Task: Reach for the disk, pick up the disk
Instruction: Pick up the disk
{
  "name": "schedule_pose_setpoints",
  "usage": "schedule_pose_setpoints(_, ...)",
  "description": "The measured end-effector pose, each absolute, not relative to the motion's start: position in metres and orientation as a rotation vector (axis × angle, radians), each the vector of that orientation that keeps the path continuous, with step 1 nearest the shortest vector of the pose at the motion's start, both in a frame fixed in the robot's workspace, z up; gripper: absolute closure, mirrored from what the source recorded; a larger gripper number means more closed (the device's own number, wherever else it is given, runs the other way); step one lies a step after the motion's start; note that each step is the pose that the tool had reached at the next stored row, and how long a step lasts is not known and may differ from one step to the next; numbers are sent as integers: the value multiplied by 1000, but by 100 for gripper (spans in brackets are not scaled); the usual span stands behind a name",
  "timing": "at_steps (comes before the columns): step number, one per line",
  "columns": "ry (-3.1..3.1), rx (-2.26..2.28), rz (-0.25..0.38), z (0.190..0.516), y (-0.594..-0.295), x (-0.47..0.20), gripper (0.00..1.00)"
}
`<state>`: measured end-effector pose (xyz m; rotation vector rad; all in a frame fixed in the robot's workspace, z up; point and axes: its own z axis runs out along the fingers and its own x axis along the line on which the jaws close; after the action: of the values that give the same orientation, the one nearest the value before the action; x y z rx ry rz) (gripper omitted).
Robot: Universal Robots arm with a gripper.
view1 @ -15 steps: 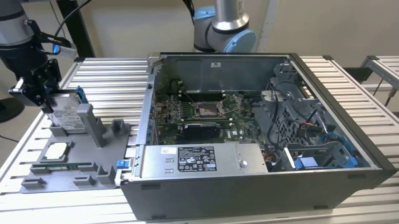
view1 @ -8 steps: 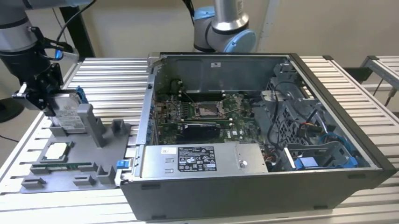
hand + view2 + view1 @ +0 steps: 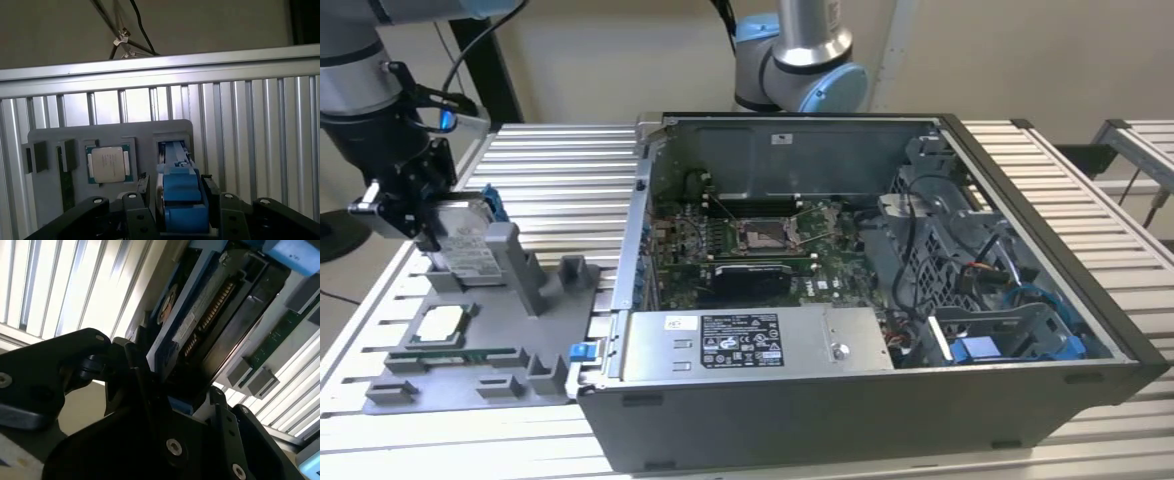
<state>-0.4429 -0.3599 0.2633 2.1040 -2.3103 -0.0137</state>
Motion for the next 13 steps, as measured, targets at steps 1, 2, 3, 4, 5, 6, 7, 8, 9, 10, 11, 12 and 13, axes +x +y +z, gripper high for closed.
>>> schedule_pose_setpoints(1, -2310, 2104, -14, 263, -360, -443, 100)
schedule_pose_setpoints(2, -2310, 2104, -14, 263, -360, -443, 100)
schedule_pose_setpoints(3, -2310, 2104, -14, 263, -360, -443, 100)
schedule_pose_setpoints(4, -2310, 2104, -14, 263, -360, -443, 100)
schedule_pose_setpoints(5, -2310, 2104, -14, 263, -360, -443, 100)
schedule_pose_setpoints(6, -2310, 2104, -14, 263, -360, -443, 100)
schedule_pose_setpoints(7, -2310, 2104, -14, 263, -360, -443, 100)
schedule_pose_setpoints(8, -2310, 2104, -14, 263, -360, -443, 100)
schedule_pose_setpoints(9, -2310, 2104, -14, 263, -360, -443, 100)
schedule_pose_setpoints(10, -2310, 2104, -14, 263, -360, -443, 100)
schedule_pose_setpoints(11, -2310, 2104, -14, 263, -360, -443, 100)
schedule_pose_setpoints(12, -2310, 2104, -14, 263, -360, -443, 100)
schedule_pose_setpoints(13, -2310, 2104, -14, 263, -360, -443, 100)
